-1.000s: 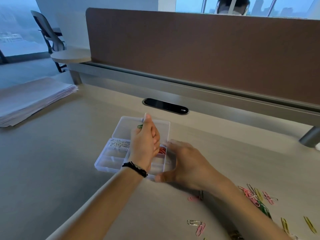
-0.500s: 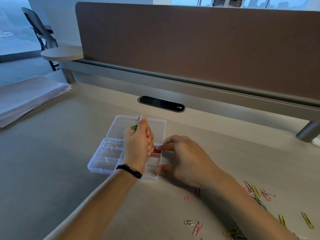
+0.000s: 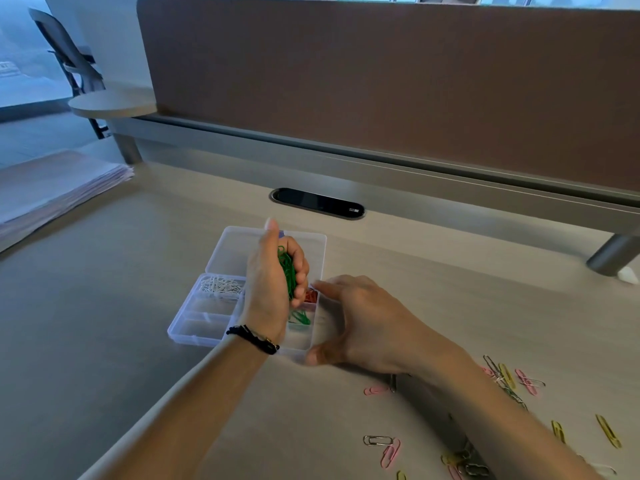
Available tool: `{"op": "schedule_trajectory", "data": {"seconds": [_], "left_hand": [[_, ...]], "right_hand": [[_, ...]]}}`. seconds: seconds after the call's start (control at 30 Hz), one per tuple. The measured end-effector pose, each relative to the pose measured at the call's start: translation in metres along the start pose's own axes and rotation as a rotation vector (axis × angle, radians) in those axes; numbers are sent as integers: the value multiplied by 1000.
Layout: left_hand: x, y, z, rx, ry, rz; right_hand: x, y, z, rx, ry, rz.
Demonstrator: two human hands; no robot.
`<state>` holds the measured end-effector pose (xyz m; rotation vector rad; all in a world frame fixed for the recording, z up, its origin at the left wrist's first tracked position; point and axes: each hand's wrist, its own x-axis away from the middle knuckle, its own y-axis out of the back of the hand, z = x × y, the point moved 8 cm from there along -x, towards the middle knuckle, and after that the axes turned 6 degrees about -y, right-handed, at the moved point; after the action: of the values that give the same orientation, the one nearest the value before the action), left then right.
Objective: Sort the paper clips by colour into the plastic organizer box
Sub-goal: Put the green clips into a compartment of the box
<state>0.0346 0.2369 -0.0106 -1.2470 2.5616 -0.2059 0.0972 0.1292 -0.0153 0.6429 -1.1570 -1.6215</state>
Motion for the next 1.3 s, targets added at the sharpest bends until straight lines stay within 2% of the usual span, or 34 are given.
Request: {"op": "schedule_trajectory", "data": {"seconds": [0.3,0.43,0.7,1.13,1.3], "left_hand": [[0,-6,3,28,21,85],[-2,-3,4,3,31,36],[-1,4,0,-65,-4,-59],[-8,9,-1,-89,-12,52],[-8,14,3,-38,39,61]], "right_hand": [[6,-4,9,55,-39,-54],[7,-7,15,109,-47,-116],[6,-4,11,92,-57,-113],[5,-4,10,86,-66,-102],[5,-5,9,84,-64,-97]]}}
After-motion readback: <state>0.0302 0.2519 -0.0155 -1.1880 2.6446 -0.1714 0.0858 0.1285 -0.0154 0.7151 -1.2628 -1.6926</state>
